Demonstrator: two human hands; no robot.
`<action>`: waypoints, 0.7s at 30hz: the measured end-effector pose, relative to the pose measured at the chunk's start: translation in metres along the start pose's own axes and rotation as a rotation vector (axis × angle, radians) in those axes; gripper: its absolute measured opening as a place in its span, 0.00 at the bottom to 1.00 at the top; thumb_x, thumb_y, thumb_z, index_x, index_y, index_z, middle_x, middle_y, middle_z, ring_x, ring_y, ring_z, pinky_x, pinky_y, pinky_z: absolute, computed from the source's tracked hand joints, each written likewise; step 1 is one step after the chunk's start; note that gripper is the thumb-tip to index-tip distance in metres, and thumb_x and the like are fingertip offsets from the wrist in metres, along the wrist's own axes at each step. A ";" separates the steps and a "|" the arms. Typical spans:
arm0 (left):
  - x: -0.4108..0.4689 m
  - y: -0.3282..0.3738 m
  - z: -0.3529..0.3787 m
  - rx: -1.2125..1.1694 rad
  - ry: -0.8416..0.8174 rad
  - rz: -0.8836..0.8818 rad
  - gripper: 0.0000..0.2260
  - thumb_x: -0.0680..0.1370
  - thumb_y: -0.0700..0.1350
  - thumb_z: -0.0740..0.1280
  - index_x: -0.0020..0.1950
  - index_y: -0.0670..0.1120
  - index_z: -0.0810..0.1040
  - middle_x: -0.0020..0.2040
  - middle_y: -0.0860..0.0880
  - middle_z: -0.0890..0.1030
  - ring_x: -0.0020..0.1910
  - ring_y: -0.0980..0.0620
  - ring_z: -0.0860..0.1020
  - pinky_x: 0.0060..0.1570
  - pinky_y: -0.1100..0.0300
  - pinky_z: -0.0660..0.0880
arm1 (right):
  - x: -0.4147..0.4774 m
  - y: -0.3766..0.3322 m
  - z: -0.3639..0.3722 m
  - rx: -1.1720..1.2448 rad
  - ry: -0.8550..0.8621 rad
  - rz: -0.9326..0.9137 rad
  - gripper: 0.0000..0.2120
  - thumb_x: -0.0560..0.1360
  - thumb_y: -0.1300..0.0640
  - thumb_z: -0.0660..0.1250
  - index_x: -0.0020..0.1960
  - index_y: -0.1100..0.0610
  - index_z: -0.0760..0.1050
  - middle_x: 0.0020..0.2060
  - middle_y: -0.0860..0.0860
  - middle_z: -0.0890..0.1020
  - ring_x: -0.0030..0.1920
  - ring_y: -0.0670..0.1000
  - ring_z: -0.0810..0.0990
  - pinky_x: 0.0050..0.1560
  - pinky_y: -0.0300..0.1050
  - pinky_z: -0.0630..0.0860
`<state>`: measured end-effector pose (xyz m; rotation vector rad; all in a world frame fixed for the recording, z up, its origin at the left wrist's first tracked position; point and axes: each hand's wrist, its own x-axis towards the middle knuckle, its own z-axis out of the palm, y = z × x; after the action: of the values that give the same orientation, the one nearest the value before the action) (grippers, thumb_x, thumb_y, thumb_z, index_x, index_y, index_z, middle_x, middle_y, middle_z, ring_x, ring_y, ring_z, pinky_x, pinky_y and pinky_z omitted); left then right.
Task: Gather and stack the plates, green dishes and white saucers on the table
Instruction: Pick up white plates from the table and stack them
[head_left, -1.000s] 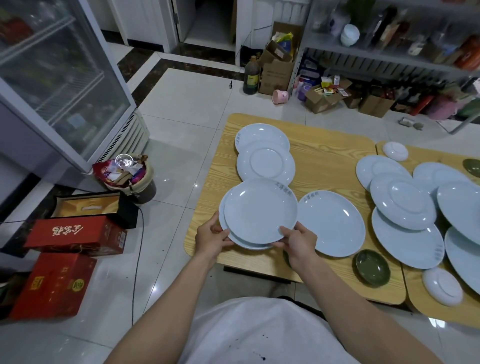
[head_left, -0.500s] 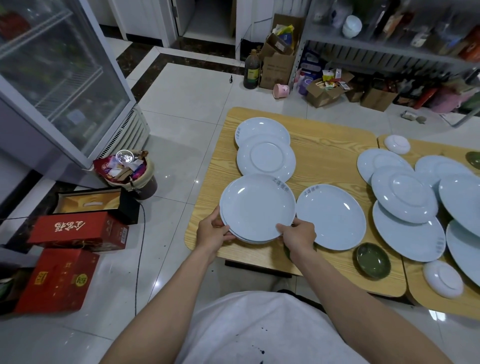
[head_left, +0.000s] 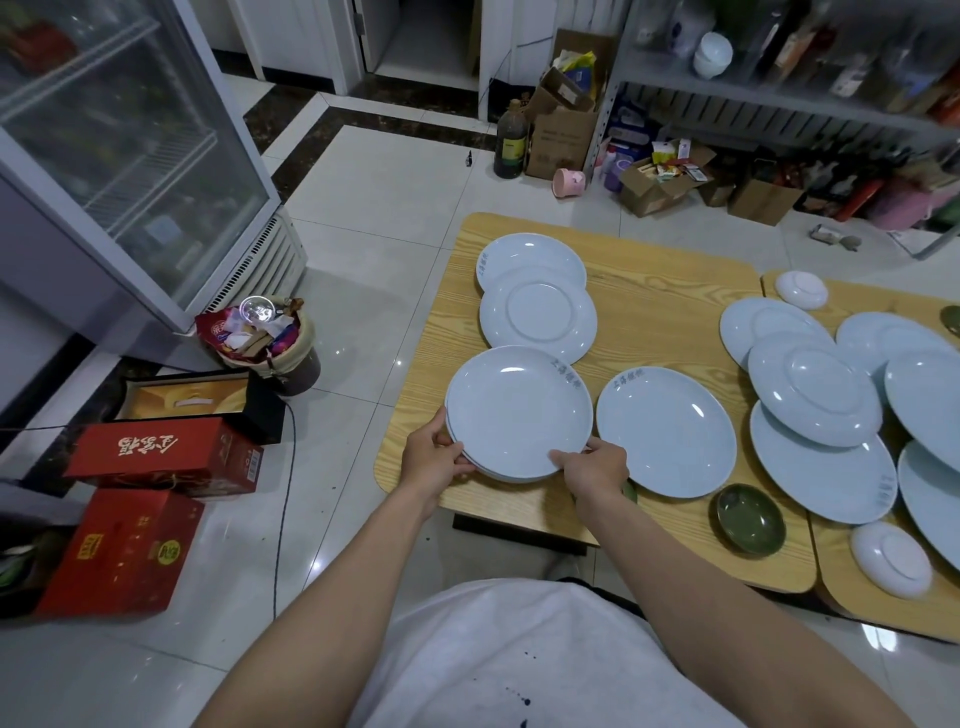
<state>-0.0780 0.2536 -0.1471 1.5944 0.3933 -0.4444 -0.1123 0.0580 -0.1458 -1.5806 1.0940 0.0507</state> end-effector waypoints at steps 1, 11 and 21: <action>0.000 0.001 0.000 0.012 -0.001 0.004 0.31 0.78 0.28 0.63 0.76 0.51 0.66 0.43 0.45 0.70 0.39 0.48 0.80 0.39 0.60 0.82 | 0.000 0.000 0.001 0.003 0.002 0.001 0.23 0.67 0.67 0.78 0.61 0.60 0.80 0.54 0.56 0.84 0.51 0.54 0.80 0.59 0.52 0.79; -0.001 0.002 0.002 0.066 -0.012 0.022 0.31 0.78 0.28 0.62 0.76 0.53 0.68 0.37 0.51 0.72 0.31 0.58 0.80 0.37 0.62 0.81 | -0.006 0.001 0.003 0.044 0.010 -0.004 0.27 0.68 0.67 0.77 0.67 0.59 0.77 0.58 0.56 0.83 0.50 0.51 0.76 0.59 0.48 0.76; -0.005 0.016 0.000 0.277 0.075 0.118 0.16 0.76 0.32 0.61 0.52 0.52 0.79 0.40 0.47 0.70 0.40 0.49 0.71 0.36 0.63 0.68 | -0.013 -0.011 -0.012 -0.300 -0.018 -0.189 0.10 0.73 0.57 0.70 0.54 0.53 0.76 0.56 0.54 0.81 0.42 0.49 0.77 0.37 0.41 0.72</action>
<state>-0.0739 0.2526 -0.1307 1.8972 0.3021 -0.3605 -0.1184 0.0557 -0.1256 -1.9436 0.9499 0.1055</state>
